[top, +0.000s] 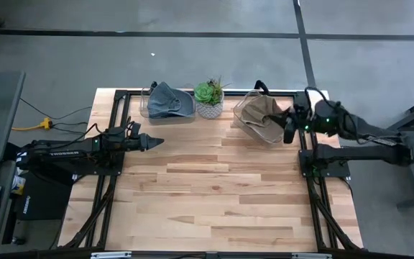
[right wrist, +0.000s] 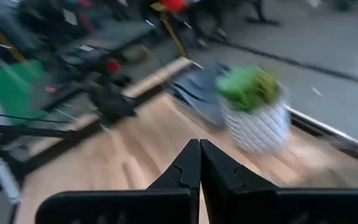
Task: Pick & Place hat
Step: Return to Home Position
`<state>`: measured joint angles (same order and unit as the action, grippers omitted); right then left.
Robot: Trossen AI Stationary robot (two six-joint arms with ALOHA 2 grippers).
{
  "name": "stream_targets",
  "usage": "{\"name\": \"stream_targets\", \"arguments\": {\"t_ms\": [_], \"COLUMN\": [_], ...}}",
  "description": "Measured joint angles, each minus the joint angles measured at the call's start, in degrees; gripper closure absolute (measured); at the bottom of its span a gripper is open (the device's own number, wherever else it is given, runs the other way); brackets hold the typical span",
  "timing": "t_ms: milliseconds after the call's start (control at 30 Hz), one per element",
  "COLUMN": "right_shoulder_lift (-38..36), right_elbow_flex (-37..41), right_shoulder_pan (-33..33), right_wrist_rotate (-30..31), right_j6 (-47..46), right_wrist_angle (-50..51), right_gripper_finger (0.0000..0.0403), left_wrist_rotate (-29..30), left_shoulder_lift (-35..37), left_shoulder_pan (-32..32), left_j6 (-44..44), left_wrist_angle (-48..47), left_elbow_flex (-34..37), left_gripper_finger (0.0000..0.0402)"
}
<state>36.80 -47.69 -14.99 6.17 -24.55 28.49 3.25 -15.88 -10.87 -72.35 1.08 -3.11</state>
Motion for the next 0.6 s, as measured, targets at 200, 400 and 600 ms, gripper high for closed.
{"name": "stream_targets", "arguments": {"t_ms": [200, 400, 600], "right_shoulder_lift": [0.09, -1.28, -4.4], "right_elbow_flex": [12.3, 24.8, 32.57], "right_shoulder_pan": [10.1, 12.36, 12.33], "right_wrist_rotate": [5.0, 6.91, 7.34], "right_j6": [2.38, 0.43, -2.02], "right_wrist_angle": [-21.86, -38.5, -48.4], "right_gripper_finger": [0.0403, 0.0403, 0.0403], "left_wrist_rotate": [0.0, 0.0, 0.0], "left_shoulder_lift": [0.0, 0.0, 0.0], "left_shoulder_pan": [0.0, 0.0, 0.0], "left_j6": [0.01, 0.02, 0.01], "left_wrist_angle": [0.0, -0.01, 0.0], "left_elbow_flex": [0.0, 0.0, 0.0], "left_gripper_finger": [0.0218, 0.0218, 0.0218]}}
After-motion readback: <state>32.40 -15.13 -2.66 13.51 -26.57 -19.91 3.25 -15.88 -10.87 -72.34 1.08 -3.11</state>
